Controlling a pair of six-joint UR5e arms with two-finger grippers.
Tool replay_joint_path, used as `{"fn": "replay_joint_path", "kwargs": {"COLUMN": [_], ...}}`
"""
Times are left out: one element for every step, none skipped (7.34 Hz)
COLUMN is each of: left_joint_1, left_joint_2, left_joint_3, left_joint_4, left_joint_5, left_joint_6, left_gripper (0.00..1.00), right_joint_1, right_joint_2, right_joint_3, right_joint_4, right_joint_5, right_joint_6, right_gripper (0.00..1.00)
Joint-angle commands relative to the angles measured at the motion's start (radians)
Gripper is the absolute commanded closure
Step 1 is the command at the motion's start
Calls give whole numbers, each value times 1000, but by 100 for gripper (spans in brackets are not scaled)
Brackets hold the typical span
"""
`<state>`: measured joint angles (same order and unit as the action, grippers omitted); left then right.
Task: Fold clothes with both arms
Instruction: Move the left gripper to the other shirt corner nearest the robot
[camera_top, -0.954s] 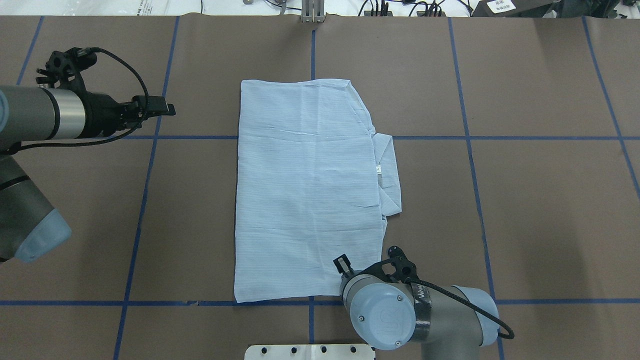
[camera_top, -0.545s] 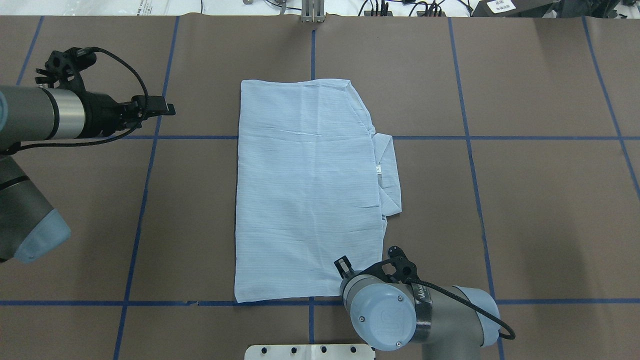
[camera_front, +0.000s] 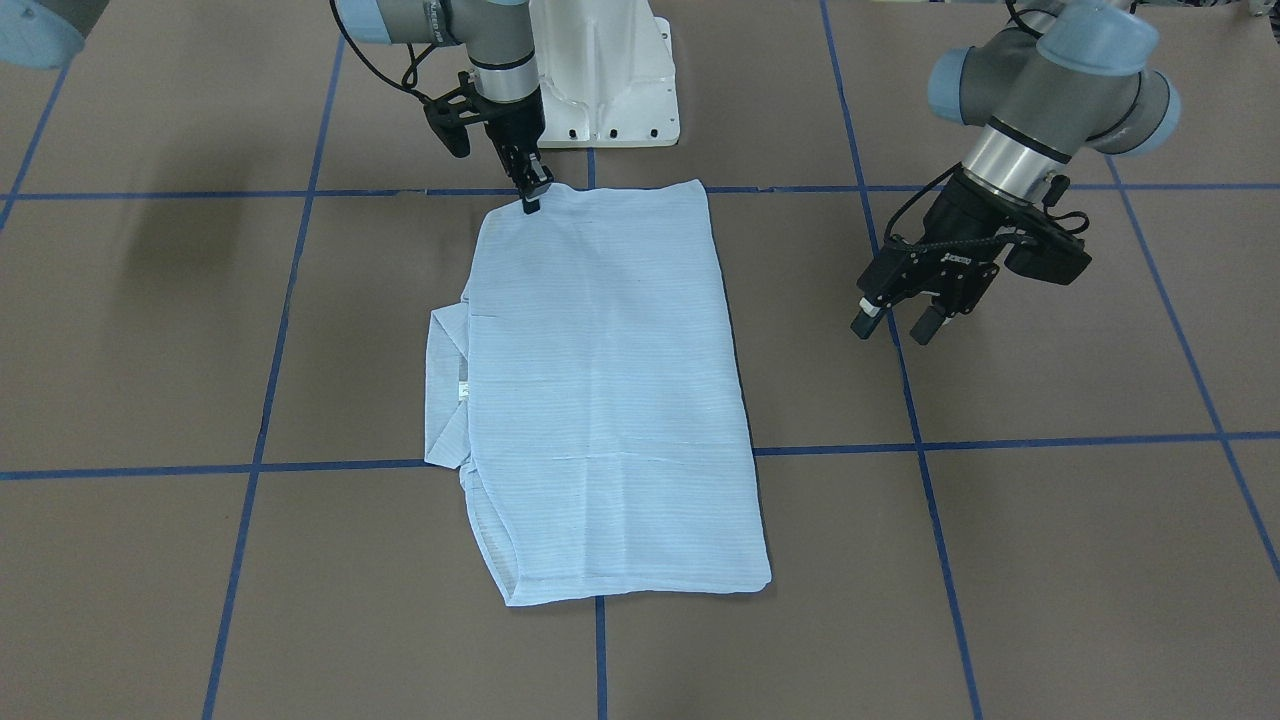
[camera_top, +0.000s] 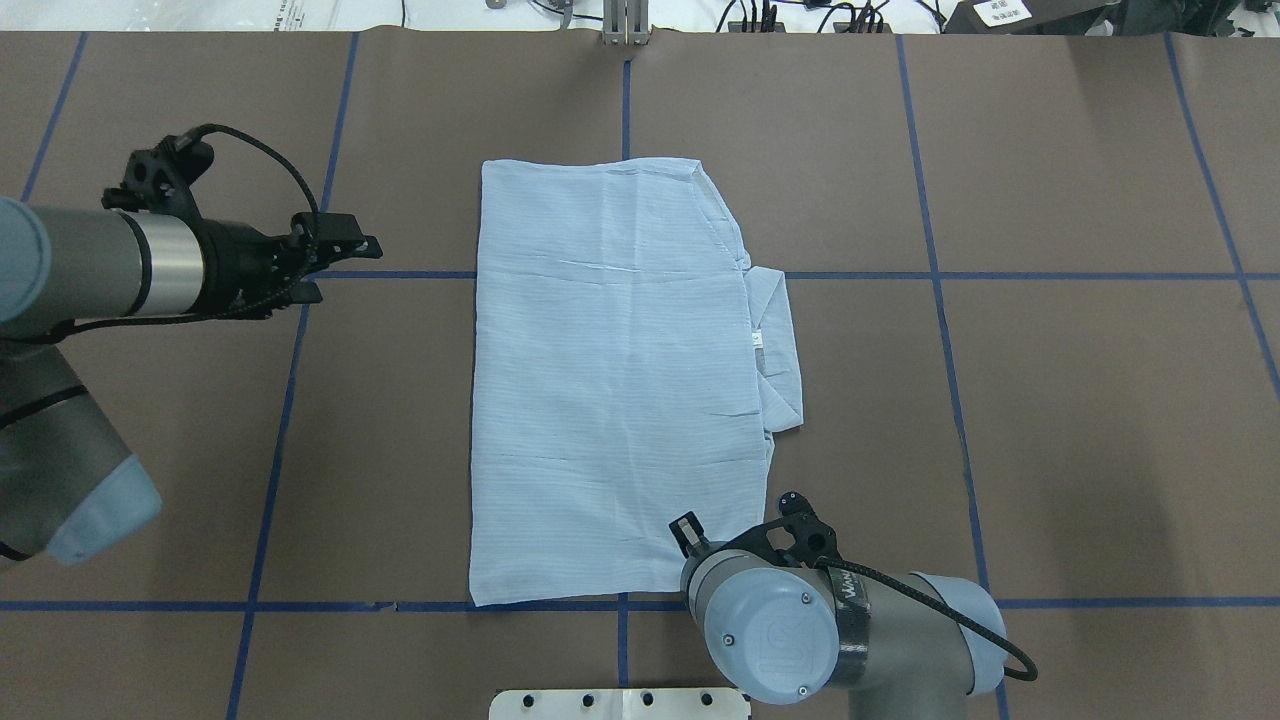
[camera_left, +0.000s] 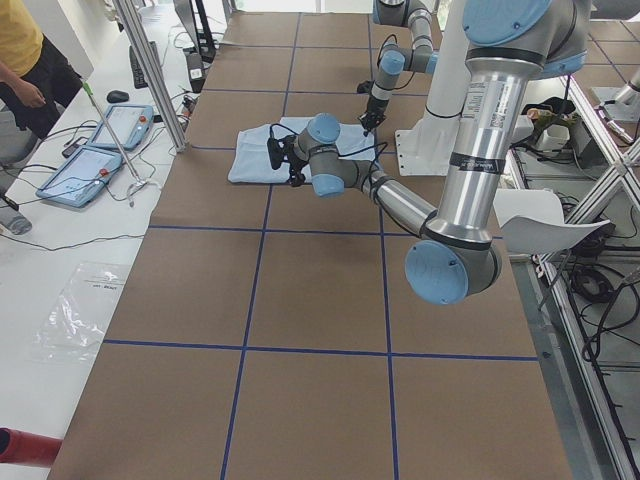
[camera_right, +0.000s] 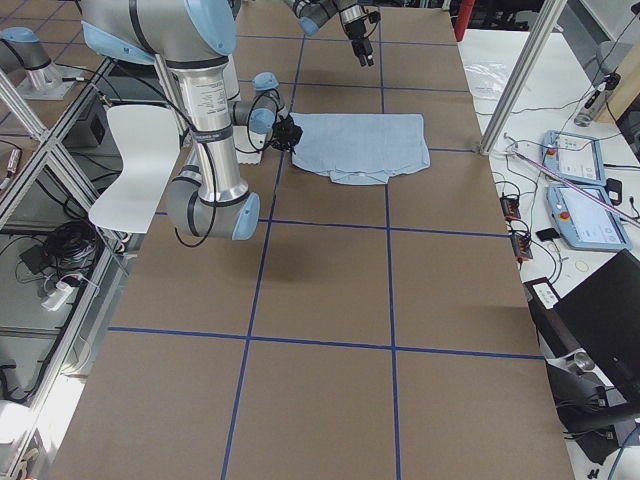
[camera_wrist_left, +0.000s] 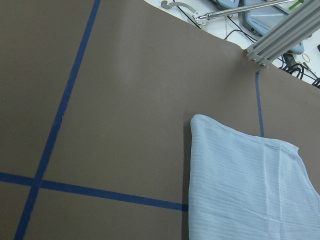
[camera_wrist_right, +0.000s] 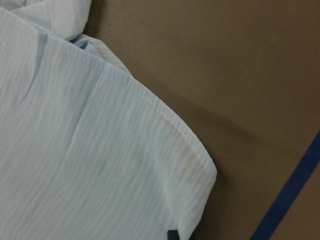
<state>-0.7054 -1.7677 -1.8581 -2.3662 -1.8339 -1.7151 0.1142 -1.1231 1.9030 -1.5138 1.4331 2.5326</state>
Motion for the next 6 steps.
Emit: {"fn": "replay_joint_path", "kwargs": {"left_joint_1": [226,329,422,504,548,572], "left_joint_2": [28,60,60,60,57,48], "left_joint_3": [-65,-113,-121,-119,-106,-90], "left_joint_4": [5,31,91,97,102,120], "left_joint_5": [126,196,273,347,363,363], "left_joint_6": [-260,-327,-412,-475,-510,-517], "left_gripper": [0,0,0,0,0,0], "right_joint_1": [1,1,2,4,8,10], "right_joint_2": [0,0,0,0,0,0], "right_joint_3": [2,2,1,-1,4,7], "right_joint_4": [1,3,4,10,11,9], "right_joint_5": [3,4,6,21,21,21], "right_joint_6": [0,-2,-6,-11,-14,-14], "right_gripper": [100,100,100,100,100,100]}}
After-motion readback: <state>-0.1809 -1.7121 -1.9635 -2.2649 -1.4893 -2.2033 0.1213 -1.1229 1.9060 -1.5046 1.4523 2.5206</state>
